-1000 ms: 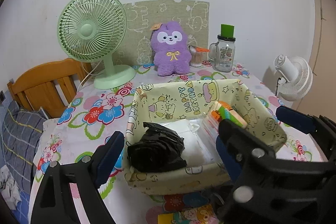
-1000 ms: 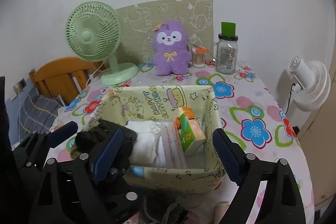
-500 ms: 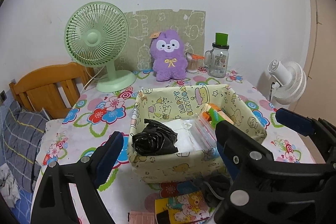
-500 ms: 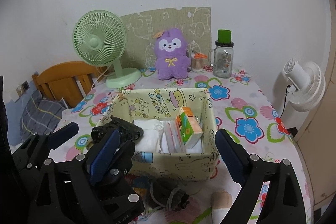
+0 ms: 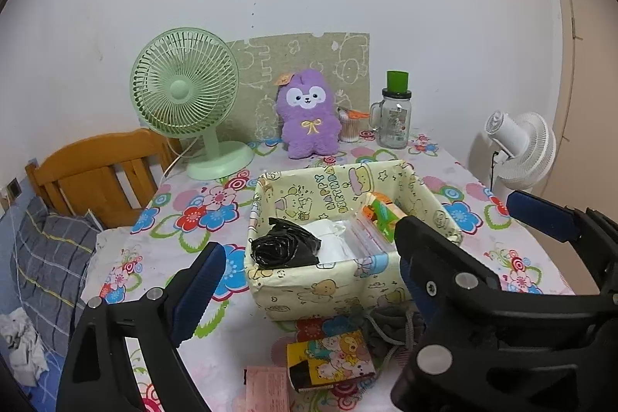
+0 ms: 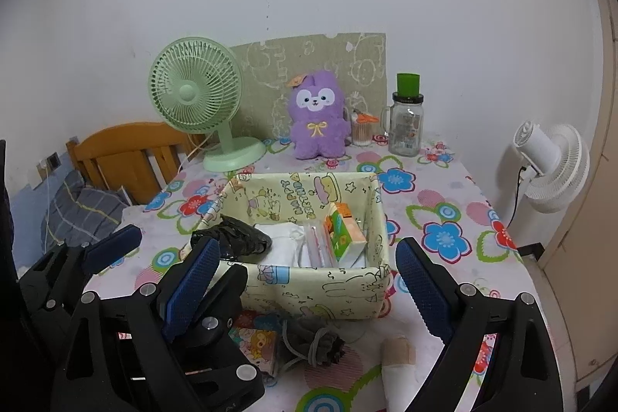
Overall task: Organize soft objects
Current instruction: 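Withdraw both open tools from the basket toward the pink packet and grey pouch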
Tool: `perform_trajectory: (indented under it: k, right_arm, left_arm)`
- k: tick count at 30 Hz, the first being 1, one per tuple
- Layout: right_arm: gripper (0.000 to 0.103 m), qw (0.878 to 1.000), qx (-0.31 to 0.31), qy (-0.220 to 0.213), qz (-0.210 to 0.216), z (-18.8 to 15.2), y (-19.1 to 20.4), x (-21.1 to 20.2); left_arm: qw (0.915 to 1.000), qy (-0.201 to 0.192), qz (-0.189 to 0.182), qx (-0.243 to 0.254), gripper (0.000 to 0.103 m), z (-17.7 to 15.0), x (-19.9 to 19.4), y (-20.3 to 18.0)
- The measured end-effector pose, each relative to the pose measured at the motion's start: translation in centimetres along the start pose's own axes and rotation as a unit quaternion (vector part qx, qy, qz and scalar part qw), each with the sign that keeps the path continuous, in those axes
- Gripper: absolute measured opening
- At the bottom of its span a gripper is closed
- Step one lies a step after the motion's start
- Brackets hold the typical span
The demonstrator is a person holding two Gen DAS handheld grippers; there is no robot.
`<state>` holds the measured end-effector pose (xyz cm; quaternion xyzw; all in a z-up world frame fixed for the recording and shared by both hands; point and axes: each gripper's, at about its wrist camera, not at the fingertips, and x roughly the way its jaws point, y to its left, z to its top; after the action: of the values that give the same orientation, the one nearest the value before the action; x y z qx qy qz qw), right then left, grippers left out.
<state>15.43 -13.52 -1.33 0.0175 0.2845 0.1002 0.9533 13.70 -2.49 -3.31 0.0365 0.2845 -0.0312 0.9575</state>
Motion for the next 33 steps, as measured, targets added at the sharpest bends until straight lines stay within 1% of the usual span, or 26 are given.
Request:
perform_trajectory:
  k: [6, 10, 14, 23, 33]
  right_arm:
    - [0.094, 1.0, 0.003, -0.006, 0.0, -0.1, -0.1, -1.1]
    - [0.094, 1.0, 0.003, -0.008, -0.002, -0.4, -0.1, -1.8]
    - [0.094, 1.0, 0.002, -0.008, 0.005, -0.5, -0.1, -2.4]
    - [0.094, 1.0, -0.006, -0.014, 0.014, -0.7, -0.1, -3.6]
    - [0.094, 1.0, 0.001, -0.012, 0.0, -1.1, -0.2, -4.1]
  left_arm:
    - [1.0, -0.006, -0.007, 0.001, 0.094, -0.1, -1.0, -0.4]
    - [0.9999, -0.007, -0.007, 0.0, 0.096, -0.4, -1.6, -0.6]
    - [0.9999, -0.01, -0.002, -0.004, 0.097, -0.5, -2.4, -0.7]
    - [0.9999, -0.014, -0.006, -0.003, 0.099, -0.9, -3.6, -1.3]
    - [0.9996, -0.013, -0.025, 0.002, 0.099, -1.5, -3.9, -1.5]
